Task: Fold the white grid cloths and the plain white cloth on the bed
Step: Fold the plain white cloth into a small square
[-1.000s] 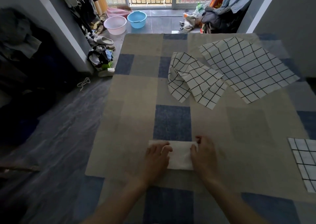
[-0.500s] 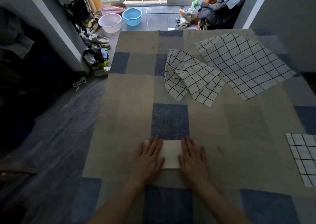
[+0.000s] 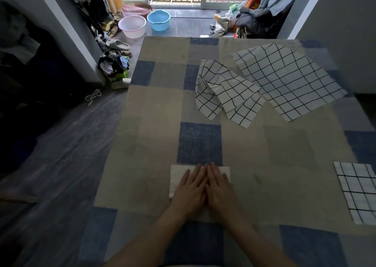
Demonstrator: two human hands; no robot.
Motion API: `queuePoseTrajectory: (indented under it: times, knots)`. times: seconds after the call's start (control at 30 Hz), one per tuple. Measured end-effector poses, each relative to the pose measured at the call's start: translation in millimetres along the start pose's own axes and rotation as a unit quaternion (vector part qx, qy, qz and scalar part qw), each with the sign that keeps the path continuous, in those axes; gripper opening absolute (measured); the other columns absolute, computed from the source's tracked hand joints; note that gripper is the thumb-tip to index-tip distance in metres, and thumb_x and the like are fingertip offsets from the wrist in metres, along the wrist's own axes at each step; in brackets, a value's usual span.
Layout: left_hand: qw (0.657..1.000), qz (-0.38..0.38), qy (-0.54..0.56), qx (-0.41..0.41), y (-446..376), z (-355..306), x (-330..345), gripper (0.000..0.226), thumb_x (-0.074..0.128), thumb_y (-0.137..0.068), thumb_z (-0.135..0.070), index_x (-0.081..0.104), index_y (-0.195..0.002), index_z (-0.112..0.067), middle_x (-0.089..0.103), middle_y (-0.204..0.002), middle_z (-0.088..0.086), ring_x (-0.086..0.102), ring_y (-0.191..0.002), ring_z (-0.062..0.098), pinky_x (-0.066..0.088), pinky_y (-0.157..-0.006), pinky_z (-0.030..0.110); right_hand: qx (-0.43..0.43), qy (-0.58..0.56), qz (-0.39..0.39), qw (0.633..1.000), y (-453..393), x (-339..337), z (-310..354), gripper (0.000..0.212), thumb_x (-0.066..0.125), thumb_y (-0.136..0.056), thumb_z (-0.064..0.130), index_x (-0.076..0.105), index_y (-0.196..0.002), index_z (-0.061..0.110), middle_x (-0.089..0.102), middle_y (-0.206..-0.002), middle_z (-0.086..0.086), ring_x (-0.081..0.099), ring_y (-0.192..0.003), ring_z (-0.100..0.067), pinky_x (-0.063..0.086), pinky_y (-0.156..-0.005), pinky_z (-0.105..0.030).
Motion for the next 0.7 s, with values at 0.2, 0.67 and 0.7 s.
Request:
queuePoseTrajectory:
  times: [0.2,0.67,0.7]
  knots:
    - [1.0,-0.011,-0.005,0.029,14,16,-7,0.056,0.032,-0.098,-0.037,0.029,-0.151,-0.019,0.029,-0.157,0.001,0.02,-0.146,0.018,0.018,-0.113,0.043,0.013,0.047,0.029,0.998,9,2,-11,0.06,0.029,-0.097,0.037,0.017,-0.152,0.015,0.019,-0.159,-0.003,0.015,-0.145,-0.013,0.007,-0.113,-0.035]
    - [0.996,-0.021,-0.044,0.073,14,9,-33,0.062,0.037,-0.097,-0.042,0.026,-0.152,-0.015,0.02,-0.161,0.002,0.018,-0.148,0.022,0.014,-0.115,0.043,0.129,0.094,0.058,0.986,25,-10,-52,0.063,0.027,-0.093,0.039,0.031,-0.148,0.008,0.032,-0.154,-0.009,0.016,-0.141,-0.018,0.012,-0.109,-0.043]
    - [0.997,-0.011,-0.035,0.075,14,3,-28,0.062,0.036,-0.097,-0.042,0.025,-0.152,-0.017,0.018,-0.161,0.002,0.017,-0.148,0.022,0.013,-0.115,0.043,0.137,0.095,0.063,0.984,25,-10,-51,0.063,0.025,-0.093,0.04,0.03,-0.148,0.009,0.031,-0.155,-0.009,0.014,-0.142,-0.017,0.01,-0.11,-0.043]
Point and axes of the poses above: each hand's wrist, its own y-axis away from the middle knuckle, its own x-axis out of the palm, z = x × y, the point moved 5 cm from there along -y, towards the middle knuckle
